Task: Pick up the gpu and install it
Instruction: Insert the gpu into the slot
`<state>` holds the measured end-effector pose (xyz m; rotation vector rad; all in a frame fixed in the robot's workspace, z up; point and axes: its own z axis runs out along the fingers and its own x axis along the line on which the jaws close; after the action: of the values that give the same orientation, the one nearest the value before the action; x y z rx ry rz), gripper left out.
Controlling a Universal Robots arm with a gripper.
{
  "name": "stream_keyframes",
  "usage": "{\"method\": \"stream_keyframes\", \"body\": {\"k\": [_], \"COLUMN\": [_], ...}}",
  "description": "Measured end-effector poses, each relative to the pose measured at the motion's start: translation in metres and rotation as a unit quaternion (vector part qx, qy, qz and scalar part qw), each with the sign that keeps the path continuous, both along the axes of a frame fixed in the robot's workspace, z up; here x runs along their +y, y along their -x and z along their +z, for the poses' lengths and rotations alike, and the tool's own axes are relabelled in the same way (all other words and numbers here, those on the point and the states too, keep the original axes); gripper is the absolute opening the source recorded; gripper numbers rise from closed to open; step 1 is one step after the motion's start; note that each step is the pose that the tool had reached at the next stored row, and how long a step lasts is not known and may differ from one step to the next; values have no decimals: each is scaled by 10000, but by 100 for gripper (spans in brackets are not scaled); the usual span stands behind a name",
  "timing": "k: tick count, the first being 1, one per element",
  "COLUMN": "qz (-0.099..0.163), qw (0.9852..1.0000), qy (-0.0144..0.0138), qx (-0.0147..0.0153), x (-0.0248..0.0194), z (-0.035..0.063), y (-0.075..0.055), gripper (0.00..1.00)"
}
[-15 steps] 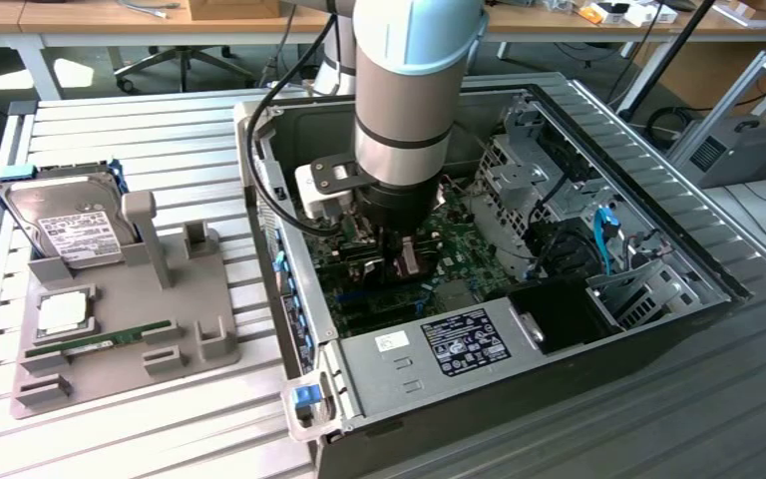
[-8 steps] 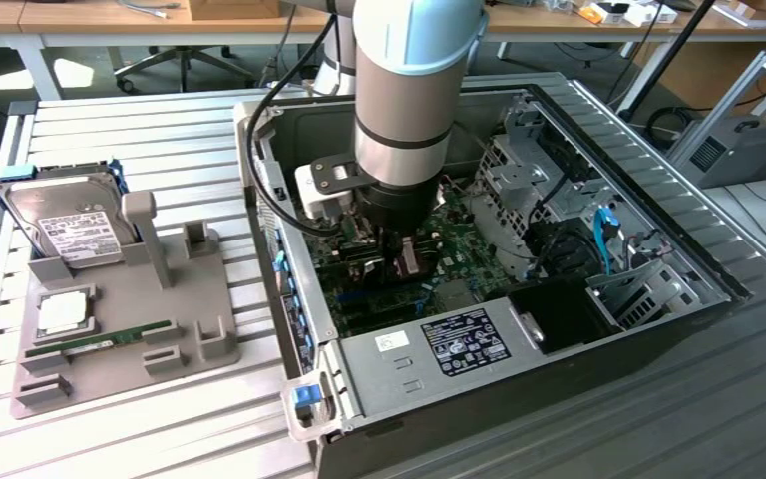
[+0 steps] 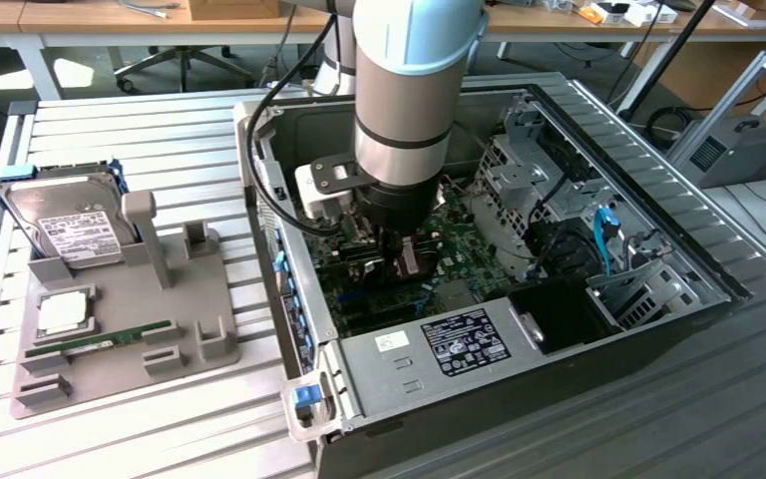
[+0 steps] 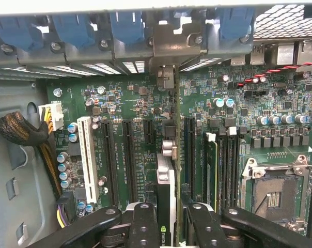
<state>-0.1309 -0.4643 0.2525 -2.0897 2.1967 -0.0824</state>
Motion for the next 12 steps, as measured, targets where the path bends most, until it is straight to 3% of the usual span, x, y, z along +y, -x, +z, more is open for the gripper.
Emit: {"method": "stream_keyframes", "body": {"k": [7,12], "qz": [0,0], "qw": [10000,10000], "qy": [0,0], "qx": [0,0], "x": [0,0], "z": [92,90], "y": [0,0], "gripper": [27,27]}}
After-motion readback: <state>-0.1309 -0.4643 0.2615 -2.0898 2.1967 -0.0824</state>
